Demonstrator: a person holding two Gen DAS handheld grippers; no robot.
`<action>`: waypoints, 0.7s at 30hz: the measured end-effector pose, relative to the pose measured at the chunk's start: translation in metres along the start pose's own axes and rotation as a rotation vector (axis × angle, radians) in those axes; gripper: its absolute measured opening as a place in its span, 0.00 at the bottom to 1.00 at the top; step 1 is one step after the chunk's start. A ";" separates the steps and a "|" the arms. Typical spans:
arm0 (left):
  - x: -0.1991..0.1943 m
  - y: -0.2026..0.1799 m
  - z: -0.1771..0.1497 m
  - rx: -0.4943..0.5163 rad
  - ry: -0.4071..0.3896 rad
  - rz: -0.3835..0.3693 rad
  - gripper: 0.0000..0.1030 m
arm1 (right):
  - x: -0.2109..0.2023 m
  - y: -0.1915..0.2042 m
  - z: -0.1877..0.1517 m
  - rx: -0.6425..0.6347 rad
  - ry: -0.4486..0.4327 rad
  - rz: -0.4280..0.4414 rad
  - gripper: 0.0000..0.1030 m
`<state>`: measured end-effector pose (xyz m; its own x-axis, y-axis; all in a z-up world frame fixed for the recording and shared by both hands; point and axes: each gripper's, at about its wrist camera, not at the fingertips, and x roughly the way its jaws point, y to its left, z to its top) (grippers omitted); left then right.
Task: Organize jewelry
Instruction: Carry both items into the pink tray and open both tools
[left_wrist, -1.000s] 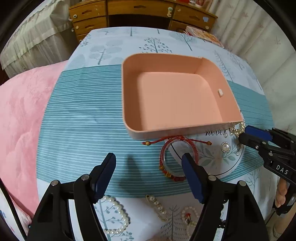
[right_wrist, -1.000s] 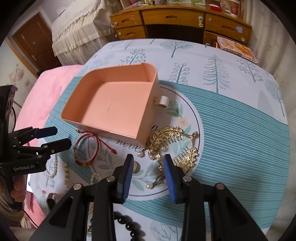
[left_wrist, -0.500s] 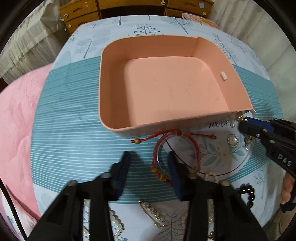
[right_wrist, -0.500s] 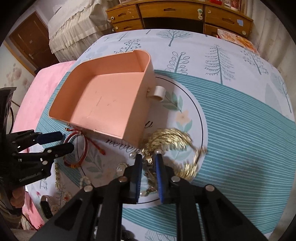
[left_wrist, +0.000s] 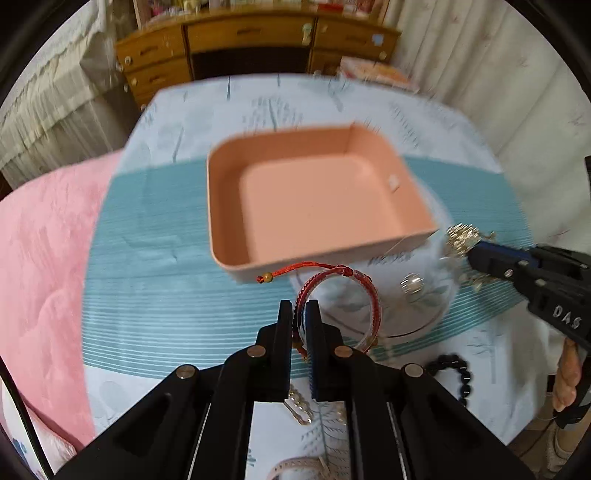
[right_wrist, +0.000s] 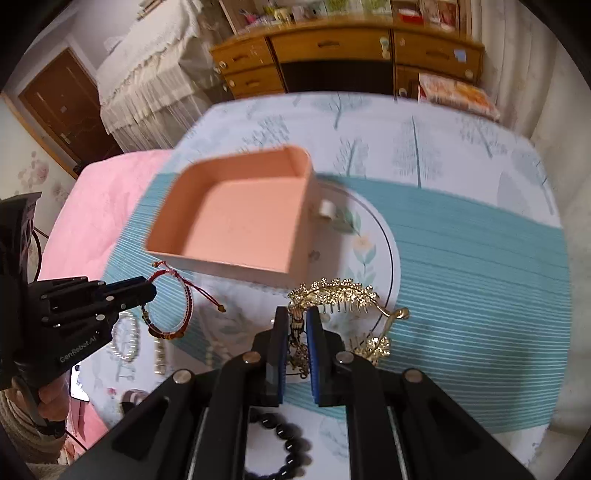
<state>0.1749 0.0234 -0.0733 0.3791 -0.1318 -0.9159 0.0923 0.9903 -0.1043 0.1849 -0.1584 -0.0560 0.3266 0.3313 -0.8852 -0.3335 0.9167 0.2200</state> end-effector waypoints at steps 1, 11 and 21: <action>-0.009 0.000 0.002 -0.001 -0.020 -0.004 0.05 | -0.007 0.005 0.001 -0.008 -0.015 0.005 0.09; -0.058 0.015 0.036 -0.045 -0.188 0.002 0.05 | -0.039 0.051 0.032 -0.011 -0.188 0.069 0.09; 0.005 0.042 0.061 -0.132 -0.174 0.082 0.05 | 0.021 0.045 0.074 0.132 -0.213 0.132 0.10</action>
<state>0.2368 0.0614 -0.0590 0.5348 -0.0455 -0.8437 -0.0623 0.9937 -0.0931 0.2418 -0.0940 -0.0344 0.4715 0.4763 -0.7422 -0.2724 0.8791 0.3911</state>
